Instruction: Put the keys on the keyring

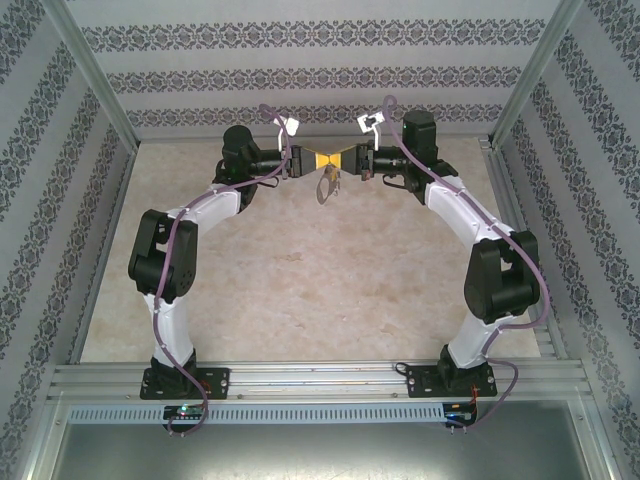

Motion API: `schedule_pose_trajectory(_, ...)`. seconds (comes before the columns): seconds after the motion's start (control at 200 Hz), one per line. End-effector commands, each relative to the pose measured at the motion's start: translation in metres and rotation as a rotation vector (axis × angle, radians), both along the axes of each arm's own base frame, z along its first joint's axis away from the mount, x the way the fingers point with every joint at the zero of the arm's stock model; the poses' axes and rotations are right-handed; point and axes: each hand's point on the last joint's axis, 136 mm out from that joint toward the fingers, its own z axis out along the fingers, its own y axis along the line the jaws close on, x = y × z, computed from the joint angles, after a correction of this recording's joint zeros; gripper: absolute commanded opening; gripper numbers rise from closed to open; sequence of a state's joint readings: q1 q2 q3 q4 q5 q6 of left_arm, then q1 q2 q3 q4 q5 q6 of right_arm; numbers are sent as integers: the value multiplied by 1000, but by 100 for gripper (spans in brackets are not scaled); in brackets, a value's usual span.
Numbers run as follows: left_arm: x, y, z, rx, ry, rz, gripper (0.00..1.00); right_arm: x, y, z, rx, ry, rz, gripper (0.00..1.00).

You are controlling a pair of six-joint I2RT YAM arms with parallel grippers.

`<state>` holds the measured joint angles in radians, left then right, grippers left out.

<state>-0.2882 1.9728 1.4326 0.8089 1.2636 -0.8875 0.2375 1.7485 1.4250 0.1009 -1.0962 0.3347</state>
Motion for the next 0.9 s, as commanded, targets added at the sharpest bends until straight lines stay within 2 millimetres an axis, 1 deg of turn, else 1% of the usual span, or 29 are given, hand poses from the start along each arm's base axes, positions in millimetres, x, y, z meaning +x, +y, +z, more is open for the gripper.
schedule_pose_trajectory(0.0,-14,-5,21,-16,-69,-20,0,4,0,9,17,-48,9,0)
schedule_pose_trajectory(0.07,-15,-6,25,-27,-79,-13,0,4,-1,10,19,-50,7,0)
schedule_pose_trajectory(0.115,-15,-5,26,-34,-81,-1,0,4,-4,12,26,-52,-4,17)
schedule_pose_trajectory(0.145,-14,-4,27,-37,-82,8,0,5,-7,15,32,-60,-18,26)
schedule_pose_trajectory(0.185,-14,-4,28,-39,-85,20,0,6,-14,18,38,-69,-45,34)
schedule_pose_trajectory(0.25,-13,-2,30,-42,-92,45,0,6,-27,23,44,-79,-90,39)
schedule_pose_trajectory(0.265,-13,-2,30,-42,-94,50,0,6,-30,20,44,-71,-102,40)
schedule_pose_trajectory(0.335,-13,1,32,-40,-104,78,0,5,-45,26,65,-85,-164,42)
schedule_pose_trajectory(0.405,-14,2,33,-39,-111,100,0,3,-58,26,96,-81,-227,44)
schedule_pose_trajectory(0.46,-15,3,36,-42,-118,115,0,1,-66,23,109,-79,-287,45)
schedule_pose_trajectory(0.515,-16,5,38,-47,-125,126,0,-2,-71,16,104,-77,-340,45)
schedule_pose_trajectory(0.64,-23,7,44,-65,-140,133,0,-17,-67,-4,56,-112,-415,47)
schedule_pose_trajectory(0.774,-28,6,47,-76,-142,137,0,-35,-50,-19,-19,-202,-451,49)
schedule_pose_trajectory(0.819,-30,5,47,-78,-140,137,0,-39,-46,-25,-45,-223,-467,49)
schedule_pose_trajectory(0.894,-33,2,47,-78,-138,130,0,-44,-37,-28,-72,-257,-478,49)
